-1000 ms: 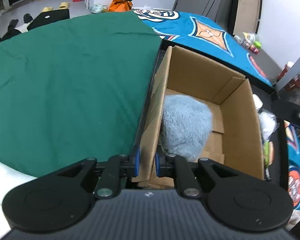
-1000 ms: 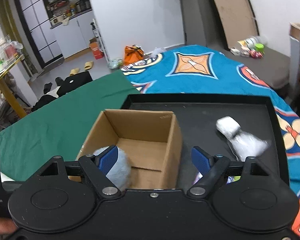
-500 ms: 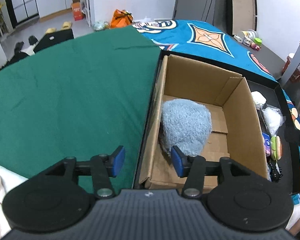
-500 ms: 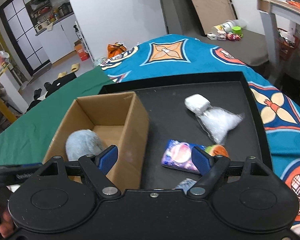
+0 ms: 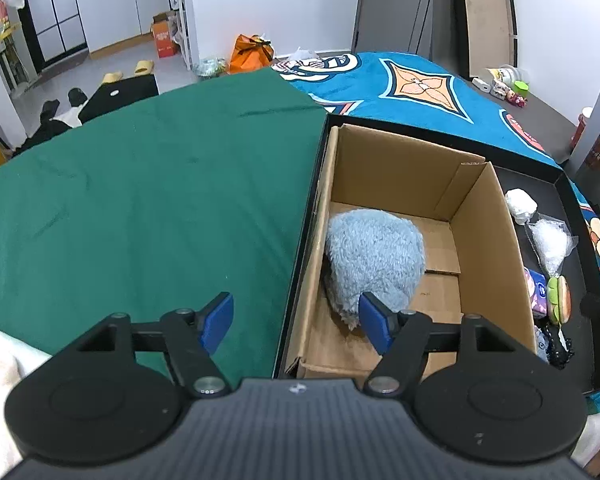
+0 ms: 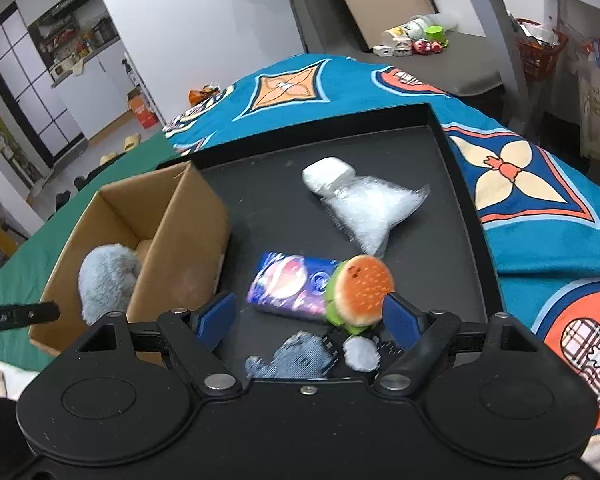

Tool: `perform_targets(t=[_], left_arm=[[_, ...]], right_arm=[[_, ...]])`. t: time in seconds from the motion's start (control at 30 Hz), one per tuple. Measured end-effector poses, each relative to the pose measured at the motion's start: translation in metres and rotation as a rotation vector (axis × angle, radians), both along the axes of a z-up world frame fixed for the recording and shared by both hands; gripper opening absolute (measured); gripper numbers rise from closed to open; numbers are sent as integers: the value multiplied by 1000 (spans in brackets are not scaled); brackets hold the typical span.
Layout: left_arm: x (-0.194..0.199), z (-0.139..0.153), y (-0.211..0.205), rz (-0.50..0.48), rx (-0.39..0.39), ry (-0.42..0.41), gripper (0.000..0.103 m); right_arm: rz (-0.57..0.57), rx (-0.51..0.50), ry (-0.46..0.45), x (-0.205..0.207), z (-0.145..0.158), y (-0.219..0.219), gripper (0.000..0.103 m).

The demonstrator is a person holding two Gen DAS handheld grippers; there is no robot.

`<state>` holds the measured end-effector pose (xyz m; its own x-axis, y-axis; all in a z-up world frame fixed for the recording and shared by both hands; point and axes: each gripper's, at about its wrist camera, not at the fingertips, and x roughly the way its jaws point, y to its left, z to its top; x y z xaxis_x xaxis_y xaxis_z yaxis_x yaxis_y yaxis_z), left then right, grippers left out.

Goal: Organize soft objects
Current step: 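Reach the right gripper to the plush hamburger and grasp it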

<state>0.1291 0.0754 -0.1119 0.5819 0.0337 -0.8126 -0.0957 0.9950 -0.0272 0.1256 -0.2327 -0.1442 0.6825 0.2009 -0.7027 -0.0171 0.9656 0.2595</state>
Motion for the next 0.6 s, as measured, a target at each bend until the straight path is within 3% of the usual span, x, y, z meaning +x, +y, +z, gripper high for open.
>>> perform_targets(t=[0.3, 0.6], left_arm=[[-1, 3, -15, -35, 66, -33, 68], [7, -2, -36, -57, 189, -4, 68]], right_arm=[[-12, 99, 4, 18, -28, -30, 74], [-27, 100, 46, 24, -52, -35, 69]])
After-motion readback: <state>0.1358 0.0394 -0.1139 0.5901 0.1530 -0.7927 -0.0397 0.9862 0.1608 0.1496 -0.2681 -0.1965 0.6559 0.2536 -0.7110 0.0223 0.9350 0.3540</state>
